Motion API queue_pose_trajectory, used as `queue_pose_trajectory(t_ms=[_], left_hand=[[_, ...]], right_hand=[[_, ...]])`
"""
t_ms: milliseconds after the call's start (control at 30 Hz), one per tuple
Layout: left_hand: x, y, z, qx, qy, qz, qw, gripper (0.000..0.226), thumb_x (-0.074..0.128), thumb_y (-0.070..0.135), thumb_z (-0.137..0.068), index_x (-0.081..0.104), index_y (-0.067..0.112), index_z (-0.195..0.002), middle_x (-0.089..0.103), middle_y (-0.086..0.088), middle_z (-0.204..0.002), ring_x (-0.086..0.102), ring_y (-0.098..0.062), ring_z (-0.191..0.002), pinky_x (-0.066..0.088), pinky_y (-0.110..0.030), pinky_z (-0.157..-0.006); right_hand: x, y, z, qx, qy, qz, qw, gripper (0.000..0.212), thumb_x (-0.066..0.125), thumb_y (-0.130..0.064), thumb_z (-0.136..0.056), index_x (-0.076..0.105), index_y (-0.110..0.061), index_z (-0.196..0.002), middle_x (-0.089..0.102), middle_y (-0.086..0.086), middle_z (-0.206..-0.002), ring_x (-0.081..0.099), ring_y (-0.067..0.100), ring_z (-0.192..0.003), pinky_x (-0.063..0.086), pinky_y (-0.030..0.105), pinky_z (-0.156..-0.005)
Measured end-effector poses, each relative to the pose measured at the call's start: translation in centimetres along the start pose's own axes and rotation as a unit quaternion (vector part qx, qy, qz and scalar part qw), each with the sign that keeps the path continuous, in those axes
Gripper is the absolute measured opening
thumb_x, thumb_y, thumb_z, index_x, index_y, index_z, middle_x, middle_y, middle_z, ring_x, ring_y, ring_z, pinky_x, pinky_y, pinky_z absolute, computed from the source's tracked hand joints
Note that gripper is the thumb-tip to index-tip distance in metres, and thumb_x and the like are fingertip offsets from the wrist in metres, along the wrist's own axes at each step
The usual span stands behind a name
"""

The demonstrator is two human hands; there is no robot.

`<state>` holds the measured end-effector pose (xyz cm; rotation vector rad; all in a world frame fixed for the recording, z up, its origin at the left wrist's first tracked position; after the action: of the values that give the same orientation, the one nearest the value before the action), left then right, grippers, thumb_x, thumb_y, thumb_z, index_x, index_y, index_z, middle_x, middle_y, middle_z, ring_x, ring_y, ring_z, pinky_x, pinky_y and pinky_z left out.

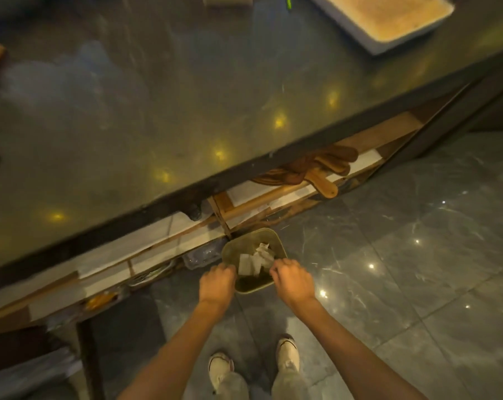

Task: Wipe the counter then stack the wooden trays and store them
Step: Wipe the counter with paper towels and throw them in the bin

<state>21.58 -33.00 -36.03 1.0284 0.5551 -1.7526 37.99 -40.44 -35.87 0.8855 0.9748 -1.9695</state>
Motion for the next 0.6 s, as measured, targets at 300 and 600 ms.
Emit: queue_pose_trajectory(t_ms=[300,600], left_hand=[[-15.6,-0.9,15.5,-0.039,0.085,-0.023,0.995,0.033,0.047,0.037,-0.099,0.057,0.022,-0.126,0.06,-0.004,-0.128,0.058,-0.025,-0.118,0.046,-0.04,-0.094],[-27.1,-7.0,27.9,-0.099,0.215,0.031,0.971,0.033,0.048,0.038,-0.098,0.059,0.023,-0.125,0.064,0.002,-0.121,0.062,-0.017,-0.11,0.052,-0.033,-0.092]], right_hand=[[-17.4,-7.4,10.5,-0.102,0.087,0.086,0.987,0.042,0.045,-0.053,-0.098,0.059,-0.028,-0.129,0.064,0.0,-0.124,0.062,0.023,-0.115,0.053,0.038,-0.088],[-25.5,-17.2,18.9,-0.23,0.094,0.06,0.967,0.059,0.048,-0.058,-0.096,0.042,-0.034,-0.15,0.055,-0.006,-0.144,0.052,0.016,-0.133,0.048,0.034,-0.105]])
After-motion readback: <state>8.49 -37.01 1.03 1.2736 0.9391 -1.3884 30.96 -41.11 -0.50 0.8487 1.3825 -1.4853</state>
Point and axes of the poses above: each hand's wrist, its own z-axis away from the middle knuckle, its own x-axis out of the palm, y = z × x, the point moved 5 cm from there along -z, towards the middle knuckle
